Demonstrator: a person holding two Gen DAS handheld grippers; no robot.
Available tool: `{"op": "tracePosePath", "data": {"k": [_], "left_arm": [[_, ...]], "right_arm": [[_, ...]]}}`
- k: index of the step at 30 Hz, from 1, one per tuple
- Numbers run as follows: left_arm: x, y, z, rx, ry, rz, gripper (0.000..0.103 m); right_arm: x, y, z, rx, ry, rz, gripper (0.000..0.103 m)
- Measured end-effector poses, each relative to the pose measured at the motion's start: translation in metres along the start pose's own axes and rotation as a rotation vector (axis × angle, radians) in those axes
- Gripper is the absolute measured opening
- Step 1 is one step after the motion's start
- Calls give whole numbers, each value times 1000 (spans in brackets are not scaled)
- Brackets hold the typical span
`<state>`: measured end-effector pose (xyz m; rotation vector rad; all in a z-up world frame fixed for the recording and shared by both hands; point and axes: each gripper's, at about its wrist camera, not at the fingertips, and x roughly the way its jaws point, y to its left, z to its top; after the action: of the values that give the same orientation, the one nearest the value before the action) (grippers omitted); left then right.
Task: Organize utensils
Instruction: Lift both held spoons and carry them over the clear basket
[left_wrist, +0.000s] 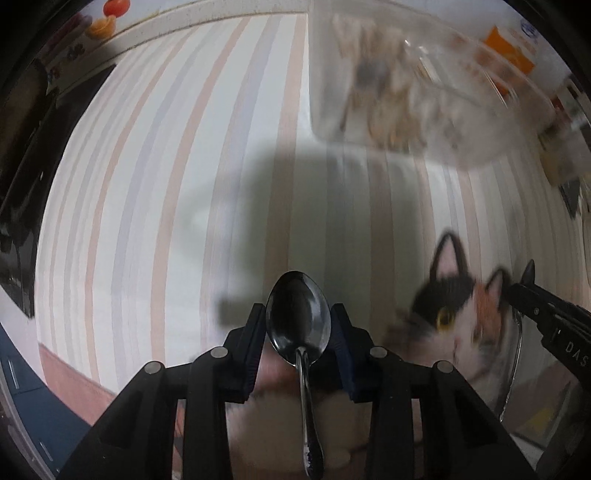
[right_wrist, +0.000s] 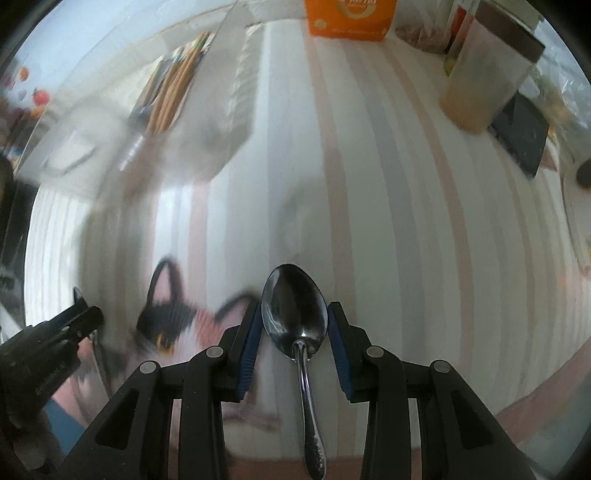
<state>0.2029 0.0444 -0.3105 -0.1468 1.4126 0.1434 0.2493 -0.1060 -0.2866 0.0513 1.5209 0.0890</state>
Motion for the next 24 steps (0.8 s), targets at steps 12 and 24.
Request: {"op": "tracePosePath", "data": {"k": [12, 24], "left_arm": [[2, -14, -7, 14, -2, 11, 33], [-3, -8, -3, 18, -9, 13, 32]], "right_arm": [[2, 21, -13, -82, 20, -74, 41], [3, 37, -24, -100, -8, -104, 38]]}}
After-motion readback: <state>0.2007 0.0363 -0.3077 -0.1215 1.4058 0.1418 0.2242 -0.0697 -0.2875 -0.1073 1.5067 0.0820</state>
